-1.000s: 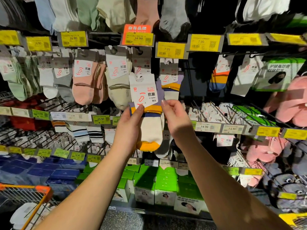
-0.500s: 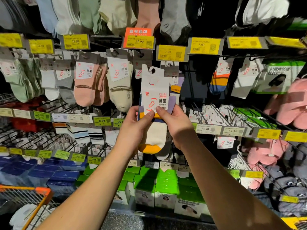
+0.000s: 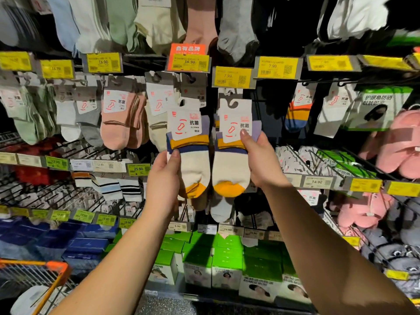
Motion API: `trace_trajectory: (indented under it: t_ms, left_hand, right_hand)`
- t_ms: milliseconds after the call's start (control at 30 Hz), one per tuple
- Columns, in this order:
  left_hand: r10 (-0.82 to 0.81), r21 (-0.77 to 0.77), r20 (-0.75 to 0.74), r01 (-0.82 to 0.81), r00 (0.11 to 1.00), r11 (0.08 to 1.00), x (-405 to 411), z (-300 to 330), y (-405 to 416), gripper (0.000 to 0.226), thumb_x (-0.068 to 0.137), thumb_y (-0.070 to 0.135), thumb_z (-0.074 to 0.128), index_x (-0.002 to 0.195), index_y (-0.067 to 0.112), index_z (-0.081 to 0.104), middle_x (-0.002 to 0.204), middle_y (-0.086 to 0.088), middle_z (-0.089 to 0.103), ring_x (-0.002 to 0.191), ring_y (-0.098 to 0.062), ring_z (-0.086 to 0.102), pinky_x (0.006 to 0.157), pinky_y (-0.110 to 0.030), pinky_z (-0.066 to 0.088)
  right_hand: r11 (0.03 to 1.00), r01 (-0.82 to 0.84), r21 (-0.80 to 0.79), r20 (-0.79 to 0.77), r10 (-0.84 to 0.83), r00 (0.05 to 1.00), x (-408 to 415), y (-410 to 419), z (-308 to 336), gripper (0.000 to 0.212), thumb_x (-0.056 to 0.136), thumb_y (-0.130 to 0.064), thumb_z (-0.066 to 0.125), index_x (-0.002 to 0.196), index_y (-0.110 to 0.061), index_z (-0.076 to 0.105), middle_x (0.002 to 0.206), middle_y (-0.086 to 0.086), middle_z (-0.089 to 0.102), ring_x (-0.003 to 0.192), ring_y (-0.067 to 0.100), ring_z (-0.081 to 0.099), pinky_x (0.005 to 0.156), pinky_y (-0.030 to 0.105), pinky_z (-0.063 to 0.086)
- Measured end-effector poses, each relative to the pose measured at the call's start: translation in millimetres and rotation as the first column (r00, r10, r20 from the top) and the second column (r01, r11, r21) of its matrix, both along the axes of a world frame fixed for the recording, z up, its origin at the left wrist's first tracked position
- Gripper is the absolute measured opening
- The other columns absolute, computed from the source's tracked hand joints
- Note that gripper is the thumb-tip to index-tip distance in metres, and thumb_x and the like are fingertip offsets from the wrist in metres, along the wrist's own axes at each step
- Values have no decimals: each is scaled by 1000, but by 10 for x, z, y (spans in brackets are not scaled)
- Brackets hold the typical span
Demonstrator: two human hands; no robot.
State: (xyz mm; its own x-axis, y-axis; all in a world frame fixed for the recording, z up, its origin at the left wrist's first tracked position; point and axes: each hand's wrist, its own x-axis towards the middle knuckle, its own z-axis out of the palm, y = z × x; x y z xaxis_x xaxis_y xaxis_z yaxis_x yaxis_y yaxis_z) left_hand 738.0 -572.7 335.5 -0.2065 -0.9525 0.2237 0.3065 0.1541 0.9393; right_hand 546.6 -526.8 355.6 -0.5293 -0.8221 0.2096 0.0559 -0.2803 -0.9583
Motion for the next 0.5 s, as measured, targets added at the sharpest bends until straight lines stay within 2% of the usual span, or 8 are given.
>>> trace_trajectory:
  t_ms: [100, 233, 300, 367, 500]
  left_hand:
    - [12, 7, -17, -12, 1000, 1000, -2, 4, -11, 19, 104, 22, 50, 100, 24, 69, 103, -4, 76, 102, -27, 71, 92, -44, 52]
    - [-3, 10, -48, 3, 999, 1000, -24, 50, 33, 18, 106, 17, 47, 102, 18, 65, 95, -1, 75, 90, -16, 68, 81, -34, 51]
    - [-14, 9, -48, 14, 999, 1000, -25, 63, 42, 17, 106, 18, 48, 104, 17, 64, 98, -4, 74, 92, -19, 68, 83, -35, 50]
    - [-5, 13, -49, 5, 999, 1000, -16, 81, 52, 17, 105, 18, 48, 104, 17, 65, 99, -5, 74, 93, -20, 68, 84, -36, 50]
    - [-1, 29, -35, 2, 999, 1000, 14, 69, 49, 17, 105, 21, 50, 103, 21, 67, 106, -7, 75, 105, -27, 69, 97, -48, 51]
  right_hand:
    - [998, 42, 40, -71, -39, 997, -162, -150, 56, 58, 80, -60, 61, 130, -29, 55, 125, -8, 69, 117, 17, 65, 105, 52, 48]
    - [987, 137, 85, -162, -122, 979, -233, -330, 182, 59, 98, -49, 54, 147, -18, 40, 144, -1, 55, 132, 21, 52, 110, 49, 43]
    - [982, 151, 112, -181, -130, 975, -244, -399, 237, 72, 98, -53, 52, 155, -16, 28, 156, 2, 41, 142, 23, 40, 116, 48, 36]
    - [977, 166, 133, -192, -139, 971, -272, -468, 262, 78, 96, -55, 51, 157, -15, 23, 159, 4, 36, 145, 24, 37, 116, 46, 35]
    - [949, 223, 225, -274, -158, 949, -350, -605, 197, 67, 104, -46, 44, 156, -11, 22, 159, 7, 34, 142, 27, 39, 105, 36, 38]
